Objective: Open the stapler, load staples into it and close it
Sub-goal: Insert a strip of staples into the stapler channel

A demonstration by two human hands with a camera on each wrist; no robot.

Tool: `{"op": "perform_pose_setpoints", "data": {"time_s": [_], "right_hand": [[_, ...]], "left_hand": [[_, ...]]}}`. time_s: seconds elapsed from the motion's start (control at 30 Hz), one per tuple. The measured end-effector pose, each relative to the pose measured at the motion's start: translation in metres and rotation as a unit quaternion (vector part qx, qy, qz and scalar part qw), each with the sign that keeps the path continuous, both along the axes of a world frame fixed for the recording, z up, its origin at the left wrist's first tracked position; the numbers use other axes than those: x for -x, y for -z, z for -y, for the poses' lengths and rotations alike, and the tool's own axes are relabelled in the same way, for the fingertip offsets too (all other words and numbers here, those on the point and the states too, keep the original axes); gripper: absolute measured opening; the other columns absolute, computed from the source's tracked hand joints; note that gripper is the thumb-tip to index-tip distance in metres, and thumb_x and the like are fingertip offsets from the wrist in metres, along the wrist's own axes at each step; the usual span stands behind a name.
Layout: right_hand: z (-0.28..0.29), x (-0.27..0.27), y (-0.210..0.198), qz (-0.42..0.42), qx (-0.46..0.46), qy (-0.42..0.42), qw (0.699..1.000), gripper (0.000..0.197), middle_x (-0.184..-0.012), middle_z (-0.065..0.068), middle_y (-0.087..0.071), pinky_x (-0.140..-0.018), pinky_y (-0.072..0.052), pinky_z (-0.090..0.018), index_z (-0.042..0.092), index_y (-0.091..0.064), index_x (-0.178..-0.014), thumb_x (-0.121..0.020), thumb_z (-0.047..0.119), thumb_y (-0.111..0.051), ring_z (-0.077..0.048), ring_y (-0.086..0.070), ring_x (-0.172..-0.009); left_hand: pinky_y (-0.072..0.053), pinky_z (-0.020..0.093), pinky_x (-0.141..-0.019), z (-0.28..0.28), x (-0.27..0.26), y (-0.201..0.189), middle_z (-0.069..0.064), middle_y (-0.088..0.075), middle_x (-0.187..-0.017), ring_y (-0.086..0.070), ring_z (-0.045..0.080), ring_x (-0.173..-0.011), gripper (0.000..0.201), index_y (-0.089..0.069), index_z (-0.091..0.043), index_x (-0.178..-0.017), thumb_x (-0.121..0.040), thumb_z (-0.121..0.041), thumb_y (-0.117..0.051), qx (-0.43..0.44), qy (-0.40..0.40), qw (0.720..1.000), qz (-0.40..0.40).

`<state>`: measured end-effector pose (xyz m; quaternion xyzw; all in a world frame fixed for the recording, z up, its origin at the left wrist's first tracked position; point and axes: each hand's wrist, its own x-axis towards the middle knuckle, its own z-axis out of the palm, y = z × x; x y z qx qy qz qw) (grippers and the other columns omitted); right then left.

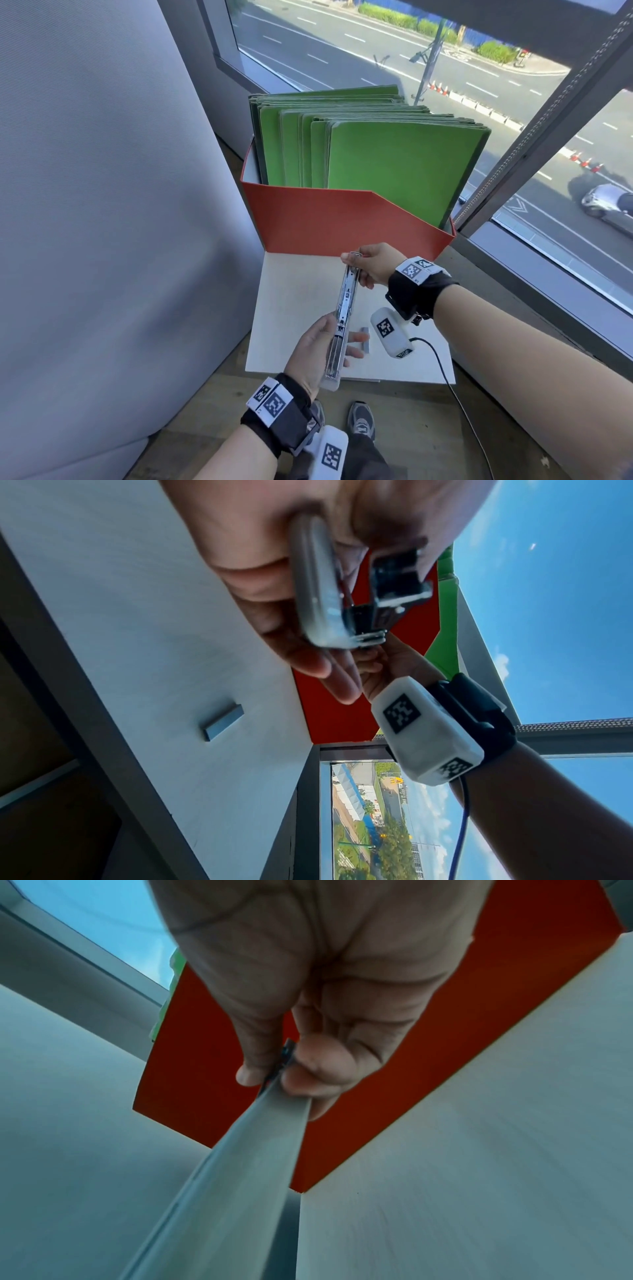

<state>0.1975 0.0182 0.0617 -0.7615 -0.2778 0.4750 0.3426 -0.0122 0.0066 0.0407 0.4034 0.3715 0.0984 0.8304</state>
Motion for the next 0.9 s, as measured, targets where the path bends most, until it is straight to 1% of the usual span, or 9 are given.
{"op": "perform_pose_setpoints", "data": {"time_s": [0.13,0.27,0.37,0.47,0.53,0.57,0.63,0.73,0.9], "right_hand": [[-0.001,0.005,-0.008,0.025,-0.016,-0.025,0.999,0.037,-0.058,-0.002,-0.065,-0.056,-0.050,-0.025,0.015,-0.067,-0.085,-0.082,0.051,-0.061,-0.013,-0.056,-0.046],[0.011,0.008,0.000,-0.007,-0.033,0.020,0.999,0.042,-0.084,-0.008,-0.070,-0.060,-0.059,-0.030,0.010,-0.059,-0.117,-0.092,0.043,-0.051,-0.018,-0.067,-0.062],[0.041,0.010,0.030,0.033,0.035,0.011,0.999,0.038,-0.094,-0.009,-0.068,-0.056,-0.057,-0.024,0.013,-0.052,-0.127,-0.092,0.026,-0.056,-0.018,-0.066,-0.067],[0.075,0.026,0.064,0.115,0.149,-0.070,0.980,0.041,-0.106,-0.010,-0.066,-0.065,-0.055,-0.029,0.018,-0.051,-0.126,-0.087,0.020,-0.063,-0.019,-0.061,-0.073],[0.089,0.042,0.078,0.162,0.155,-0.085,0.971,0.045,-0.112,-0.010,-0.059,-0.078,-0.051,-0.030,0.019,-0.052,-0.127,-0.083,0.019,-0.064,-0.017,-0.054,-0.081],[0.092,0.048,0.082,0.165,0.144,-0.073,0.973,0.047,-0.114,-0.009,-0.054,-0.080,-0.047,-0.027,0.019,-0.051,-0.127,-0.082,0.017,-0.064,-0.016,-0.051,-0.084],[0.094,0.054,0.087,0.163,0.124,-0.055,0.977,0.050,-0.116,-0.010,-0.049,-0.079,-0.042,-0.024,0.018,-0.050,-0.126,-0.079,0.015,-0.066,-0.016,-0.049,-0.085],[0.093,0.058,0.096,0.173,0.120,-0.057,0.976,0.046,-0.117,-0.010,-0.046,-0.079,-0.044,-0.026,0.015,-0.053,-0.122,-0.078,0.014,-0.068,-0.019,-0.050,-0.082],[0.095,0.058,0.100,0.175,0.096,-0.042,0.979,0.031,-0.106,-0.007,-0.051,-0.072,-0.045,-0.027,0.011,-0.057,-0.102,-0.075,0.009,-0.072,-0.021,-0.053,-0.077]], "left_hand": [[-0.052,0.030,-0.056,-0.002,-0.003,-0.002,0.015,-0.076,-0.096,-0.070,0.024,-0.064,0.021,-0.058,-0.010,-0.112,-0.096,-0.019,-0.049,0.010,-0.009,1.000,-0.005],[-0.056,0.033,-0.059,-0.003,-0.004,0.000,0.012,-0.075,-0.099,-0.072,0.027,-0.069,0.021,-0.055,-0.008,-0.114,-0.097,-0.017,-0.047,-0.006,-0.015,1.000,-0.009],[-0.059,0.035,-0.063,-0.006,-0.002,0.004,0.009,-0.076,-0.101,-0.072,0.029,-0.078,0.022,-0.054,-0.012,-0.117,-0.097,-0.018,-0.046,-0.023,-0.025,0.999,-0.021],[-0.059,0.042,-0.073,-0.010,0.001,0.007,0.013,-0.075,-0.105,-0.072,0.034,-0.087,0.029,-0.052,-0.025,-0.125,-0.098,-0.019,-0.047,-0.026,-0.030,0.999,-0.032],[-0.059,0.042,-0.074,-0.012,0.002,0.008,0.015,-0.074,-0.108,-0.071,0.037,-0.091,0.031,-0.052,-0.027,-0.127,-0.097,-0.020,-0.048,-0.020,-0.032,0.999,-0.037],[-0.059,0.042,-0.073,-0.013,0.002,0.008,0.015,-0.074,-0.109,-0.071,0.038,-0.092,0.031,-0.052,-0.027,-0.127,-0.097,-0.020,-0.048,-0.017,-0.035,0.998,-0.039],[-0.060,0.040,-0.069,-0.014,0.002,0.009,0.015,-0.074,-0.110,-0.072,0.038,-0.090,0.030,-0.053,-0.025,-0.126,-0.097,-0.018,-0.049,-0.010,-0.043,0.998,-0.040],[-0.061,0.041,-0.066,-0.015,0.002,0.011,0.012,-0.072,-0.116,-0.072,0.040,-0.088,0.031,-0.053,-0.020,-0.127,-0.096,-0.015,-0.049,-0.002,-0.055,0.998,-0.035],[-0.061,0.046,-0.070,-0.019,0.003,0.011,0.011,-0.071,-0.117,-0.071,0.038,-0.097,0.032,-0.053,-0.019,-0.127,-0.096,-0.014,-0.050,-0.008,-0.052,0.998,-0.036]]}}
